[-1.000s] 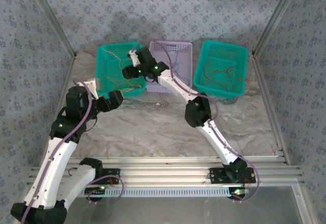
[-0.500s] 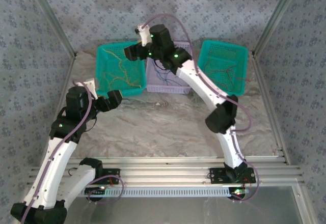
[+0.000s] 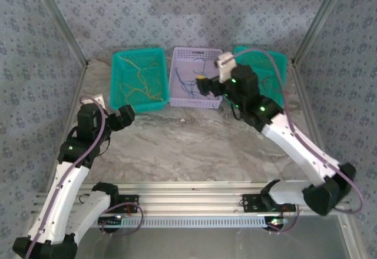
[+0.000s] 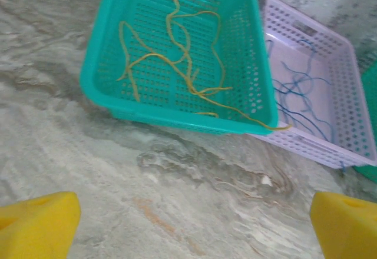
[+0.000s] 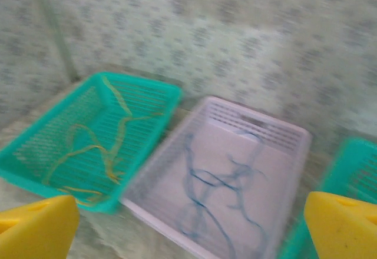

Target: Untangle the cables

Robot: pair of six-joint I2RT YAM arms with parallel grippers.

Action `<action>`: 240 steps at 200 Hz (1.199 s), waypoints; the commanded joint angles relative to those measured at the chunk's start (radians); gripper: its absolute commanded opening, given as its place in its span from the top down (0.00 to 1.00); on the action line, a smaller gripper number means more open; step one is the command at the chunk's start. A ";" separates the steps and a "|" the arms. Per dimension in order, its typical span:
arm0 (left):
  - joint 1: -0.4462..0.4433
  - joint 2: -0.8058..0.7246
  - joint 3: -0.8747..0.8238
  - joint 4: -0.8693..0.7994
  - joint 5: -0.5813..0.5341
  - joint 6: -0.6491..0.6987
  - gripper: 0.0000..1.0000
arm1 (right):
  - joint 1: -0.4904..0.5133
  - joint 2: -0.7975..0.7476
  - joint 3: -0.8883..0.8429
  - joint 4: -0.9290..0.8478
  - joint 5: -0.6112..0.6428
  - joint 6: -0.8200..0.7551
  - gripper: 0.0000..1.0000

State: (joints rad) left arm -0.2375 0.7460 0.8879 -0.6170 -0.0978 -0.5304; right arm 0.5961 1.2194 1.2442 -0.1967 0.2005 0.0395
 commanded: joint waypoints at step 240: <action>0.133 0.530 -0.361 0.991 -0.295 0.394 0.00 | -0.612 0.302 -0.871 1.037 -0.049 -0.040 0.00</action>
State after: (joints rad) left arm -0.1387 1.1942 0.5495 0.1265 -0.4488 -0.2016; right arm -0.0120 1.5230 0.3710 0.7765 0.2092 0.0345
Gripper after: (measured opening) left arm 0.996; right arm 0.998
